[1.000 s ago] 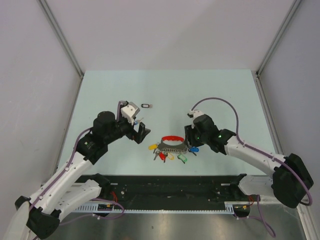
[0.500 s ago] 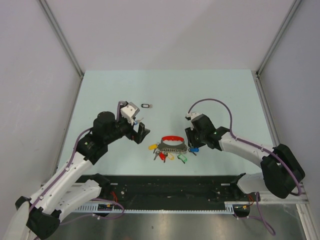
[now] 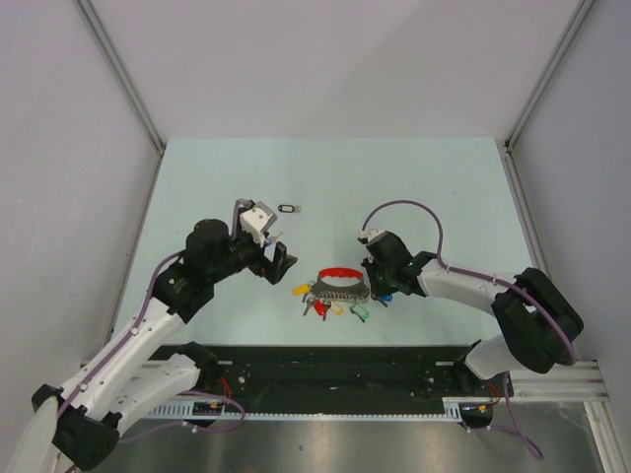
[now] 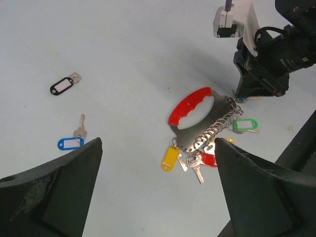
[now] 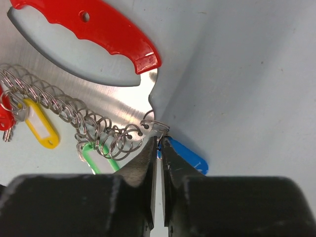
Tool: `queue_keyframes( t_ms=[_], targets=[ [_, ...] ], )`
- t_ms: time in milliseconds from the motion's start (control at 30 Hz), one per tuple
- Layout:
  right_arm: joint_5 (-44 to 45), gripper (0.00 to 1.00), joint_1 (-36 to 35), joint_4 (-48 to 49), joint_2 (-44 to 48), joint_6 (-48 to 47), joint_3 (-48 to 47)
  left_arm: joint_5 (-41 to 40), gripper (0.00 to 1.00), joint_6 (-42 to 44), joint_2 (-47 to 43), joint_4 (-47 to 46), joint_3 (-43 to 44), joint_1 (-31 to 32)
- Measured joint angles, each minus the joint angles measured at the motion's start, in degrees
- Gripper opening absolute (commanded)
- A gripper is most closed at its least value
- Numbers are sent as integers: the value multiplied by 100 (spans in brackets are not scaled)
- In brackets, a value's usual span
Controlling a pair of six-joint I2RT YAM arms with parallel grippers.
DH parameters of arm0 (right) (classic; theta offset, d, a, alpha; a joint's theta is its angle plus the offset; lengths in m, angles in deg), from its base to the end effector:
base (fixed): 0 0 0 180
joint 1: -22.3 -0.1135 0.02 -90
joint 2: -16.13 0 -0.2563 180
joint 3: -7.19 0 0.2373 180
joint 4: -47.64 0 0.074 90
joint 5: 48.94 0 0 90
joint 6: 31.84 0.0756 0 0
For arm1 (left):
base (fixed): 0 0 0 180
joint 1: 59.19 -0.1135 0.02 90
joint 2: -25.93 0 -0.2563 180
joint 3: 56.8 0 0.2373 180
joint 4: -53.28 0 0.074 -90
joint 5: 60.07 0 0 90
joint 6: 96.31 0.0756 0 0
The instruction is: Put the keys on the keyring
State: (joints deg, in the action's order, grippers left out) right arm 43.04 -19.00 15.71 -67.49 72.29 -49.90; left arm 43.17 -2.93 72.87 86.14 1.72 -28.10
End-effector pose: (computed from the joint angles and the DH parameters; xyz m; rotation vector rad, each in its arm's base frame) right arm 0.2136 0.1842 0.1348 -0.6035 2.5518 0.3043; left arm 0.1752 -0.1259 0.2948 0.7310 1.8303 -0.5430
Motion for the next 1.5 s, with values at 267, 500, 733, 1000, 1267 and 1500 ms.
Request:
queue_keyframes(
  t_ms=[267, 500, 733, 1000, 1267, 1500],
  targets=[
    [15, 0, -68, 20, 33, -31, 0, 162, 100, -44, 153, -13, -2, -7],
    [-96, 0, -94, 107, 382, -116, 0, 461, 98, -308, 579, -179, -9, -11],
    [-205, 0, -48, 306, 417, -13, 125, 702, 90, -1412, 1250, -1239, -422, 122],
    [-459, 0, 9, 632, 509, 195, 455, 573, 70, -2166, 2747, -2669, -595, 1202],
    [-708, 0, 155, 922, 553, 356, 588, 409, 63, -2446, 4146, -3436, -234, 1613],
    [-800, 0, 179, 975, 553, 387, 601, 393, 56, -2461, 4935, -3482, 273, 1823]
  ],
)
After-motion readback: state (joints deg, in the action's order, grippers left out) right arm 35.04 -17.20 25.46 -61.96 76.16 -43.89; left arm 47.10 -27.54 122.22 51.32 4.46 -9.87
